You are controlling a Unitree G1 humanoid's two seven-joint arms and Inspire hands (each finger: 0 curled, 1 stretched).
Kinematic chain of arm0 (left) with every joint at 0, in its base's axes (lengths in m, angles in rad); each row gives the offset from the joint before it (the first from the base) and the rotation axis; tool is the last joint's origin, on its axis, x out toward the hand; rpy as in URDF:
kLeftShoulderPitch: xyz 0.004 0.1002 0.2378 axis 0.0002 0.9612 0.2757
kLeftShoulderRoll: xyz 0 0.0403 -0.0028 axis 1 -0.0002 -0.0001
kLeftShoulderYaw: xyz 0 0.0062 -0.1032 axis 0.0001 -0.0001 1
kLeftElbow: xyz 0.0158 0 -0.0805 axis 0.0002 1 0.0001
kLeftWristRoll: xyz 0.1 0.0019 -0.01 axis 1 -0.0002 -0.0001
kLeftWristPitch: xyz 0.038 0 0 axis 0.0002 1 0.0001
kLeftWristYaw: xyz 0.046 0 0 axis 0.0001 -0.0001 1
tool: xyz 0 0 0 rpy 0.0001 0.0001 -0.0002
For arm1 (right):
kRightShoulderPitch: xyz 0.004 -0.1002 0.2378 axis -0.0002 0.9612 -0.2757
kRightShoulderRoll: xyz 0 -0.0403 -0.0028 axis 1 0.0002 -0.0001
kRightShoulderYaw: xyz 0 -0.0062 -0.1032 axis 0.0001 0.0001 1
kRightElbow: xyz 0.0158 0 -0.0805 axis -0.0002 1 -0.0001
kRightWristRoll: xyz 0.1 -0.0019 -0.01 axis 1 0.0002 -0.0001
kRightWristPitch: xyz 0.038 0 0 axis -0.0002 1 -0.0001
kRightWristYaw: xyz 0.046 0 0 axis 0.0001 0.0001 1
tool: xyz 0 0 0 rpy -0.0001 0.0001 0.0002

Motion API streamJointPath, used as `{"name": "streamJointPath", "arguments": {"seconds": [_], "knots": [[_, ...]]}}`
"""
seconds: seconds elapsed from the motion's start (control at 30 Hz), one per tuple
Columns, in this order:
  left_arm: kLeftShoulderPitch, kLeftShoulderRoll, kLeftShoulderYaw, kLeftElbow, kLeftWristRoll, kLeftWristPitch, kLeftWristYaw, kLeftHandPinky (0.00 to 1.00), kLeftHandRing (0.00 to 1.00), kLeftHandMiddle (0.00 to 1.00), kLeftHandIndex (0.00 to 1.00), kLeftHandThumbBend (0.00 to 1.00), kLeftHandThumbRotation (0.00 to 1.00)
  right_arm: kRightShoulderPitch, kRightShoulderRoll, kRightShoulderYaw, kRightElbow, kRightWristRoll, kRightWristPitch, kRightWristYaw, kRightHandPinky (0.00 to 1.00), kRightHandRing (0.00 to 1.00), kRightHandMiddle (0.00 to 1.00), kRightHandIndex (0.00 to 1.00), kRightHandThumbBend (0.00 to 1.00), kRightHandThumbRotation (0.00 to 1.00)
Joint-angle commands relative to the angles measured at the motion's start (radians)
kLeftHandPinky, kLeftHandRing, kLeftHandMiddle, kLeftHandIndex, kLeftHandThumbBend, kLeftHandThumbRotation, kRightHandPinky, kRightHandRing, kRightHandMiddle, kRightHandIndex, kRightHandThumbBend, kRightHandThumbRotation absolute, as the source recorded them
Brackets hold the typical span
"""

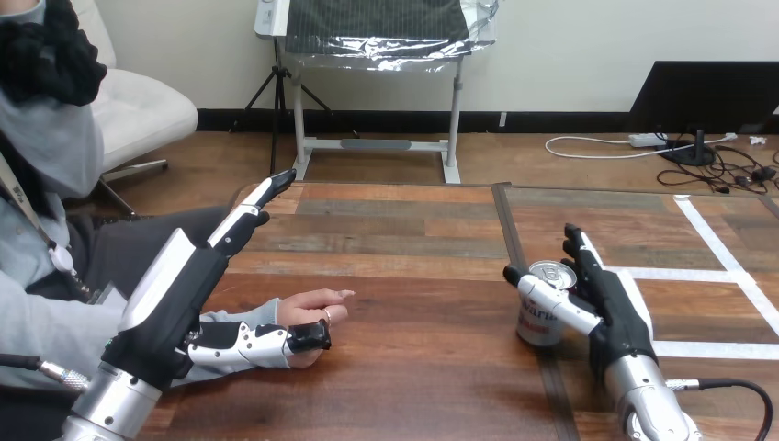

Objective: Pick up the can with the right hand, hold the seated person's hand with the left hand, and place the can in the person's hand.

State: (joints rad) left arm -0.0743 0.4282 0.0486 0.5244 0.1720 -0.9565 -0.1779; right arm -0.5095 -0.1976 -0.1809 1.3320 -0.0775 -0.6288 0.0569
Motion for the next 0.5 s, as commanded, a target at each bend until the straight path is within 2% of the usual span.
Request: {"name": "streamJointPath", "arguments": {"seconds": [0.0,0.23,0.33,0.47], "knots": [[-0.037,0.007,0.000,-0.031,-0.003,-0.015,0.010,0.90,0.96,0.96,0.96,1.00,0.53,-0.024,0.001,0.016,-0.026,-0.010,-0.005,-0.019,1.00,1.00,1.00,1.00,1.00,0.38],[-0.038,0.004,-0.002,-0.028,-0.015,-0.022,0.004,0.90,0.97,0.96,0.96,1.00,0.53,-0.020,0.003,0.027,-0.022,-0.017,0.012,-0.035,1.00,1.00,1.00,1.00,1.00,0.35],[-0.038,0.003,-0.004,-0.029,-0.021,-0.023,0.001,0.91,0.97,0.96,0.97,1.00,0.52,-0.017,0.000,0.040,-0.021,-0.033,0.018,-0.057,0.99,1.00,1.00,1.00,1.00,0.35],[-0.037,0.004,-0.005,-0.031,-0.025,-0.021,-0.002,0.91,0.97,0.97,0.97,1.00,0.52,-0.014,0.002,0.035,-0.019,-0.028,0.030,-0.054,0.99,1.00,1.00,1.00,1.00,0.35]]}}
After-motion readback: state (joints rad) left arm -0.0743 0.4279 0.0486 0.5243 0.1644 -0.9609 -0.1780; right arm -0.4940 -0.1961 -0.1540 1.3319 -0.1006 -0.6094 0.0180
